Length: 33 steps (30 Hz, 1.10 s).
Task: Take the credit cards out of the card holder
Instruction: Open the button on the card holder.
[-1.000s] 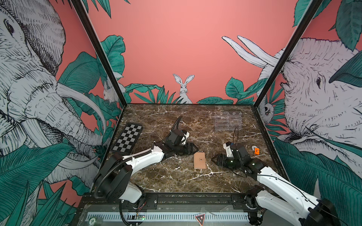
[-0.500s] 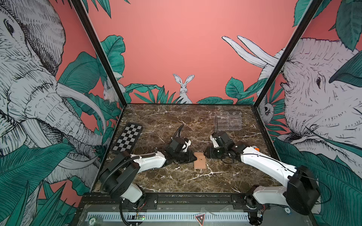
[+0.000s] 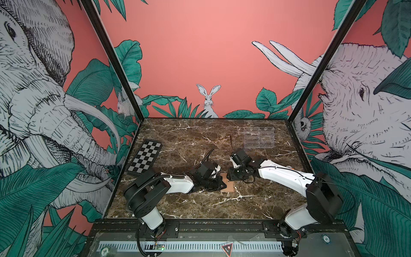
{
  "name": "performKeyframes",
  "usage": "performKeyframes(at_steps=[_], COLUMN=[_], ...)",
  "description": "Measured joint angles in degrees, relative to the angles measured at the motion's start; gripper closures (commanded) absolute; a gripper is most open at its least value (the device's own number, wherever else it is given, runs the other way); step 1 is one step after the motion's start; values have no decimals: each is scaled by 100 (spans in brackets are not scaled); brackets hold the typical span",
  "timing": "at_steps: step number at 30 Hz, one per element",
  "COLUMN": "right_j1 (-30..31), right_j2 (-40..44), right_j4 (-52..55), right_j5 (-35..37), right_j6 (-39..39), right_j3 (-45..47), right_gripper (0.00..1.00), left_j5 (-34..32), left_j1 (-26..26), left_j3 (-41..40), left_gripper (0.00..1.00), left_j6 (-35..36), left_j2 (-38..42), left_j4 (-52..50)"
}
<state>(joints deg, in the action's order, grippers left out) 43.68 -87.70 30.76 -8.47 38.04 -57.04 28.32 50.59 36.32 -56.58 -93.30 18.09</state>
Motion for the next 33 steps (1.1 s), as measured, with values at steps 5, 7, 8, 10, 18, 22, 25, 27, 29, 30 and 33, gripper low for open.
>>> performKeyframes(at_steps=[5,7,8,10,18,22,25,27,29,30,33], right_j1=[85,120,140,186,278,278,280,293,328,352,433], right_j2=[-188,-260,-291,-367,-723,-723,-728,-745,-780,-796,-837], right_j4=[-7,-11,-13,-11,-9,-26,-31,-26,-22,-22,-7], right_j5=[17,24,31,48,238,358,398,433,494,518,623], right_j6=[0,2,0,-11,-44,-57,-59,-61,-79,-87,-98], right_j3=[0,0,0,-4,-57,-57,-57,-63,-90,-101,-127], right_gripper=[54,54,54,55,60,60,60,58,55,55,54], left_j5=[-94,-120,-127,-140,-142,-140,-140,-140,-140,-142,-140], left_j1=[0,0,0,0,0,0,0,2,2,2,9], left_j3=[-59,-96,-96,-96,-203,-238,-243,-262,-271,-282,-297], left_gripper=[100,100,100,100,100,100,100,100,100,100,100], left_j6=[-2,2,4,7,-22,-44,-44,-46,-63,-70,-90], left_j2=[-138,-138,-138,-133,-133,-133,-133,-133,-133,-133,-136], left_j4=[31,28,28,31,245,313,323,354,382,404,439])
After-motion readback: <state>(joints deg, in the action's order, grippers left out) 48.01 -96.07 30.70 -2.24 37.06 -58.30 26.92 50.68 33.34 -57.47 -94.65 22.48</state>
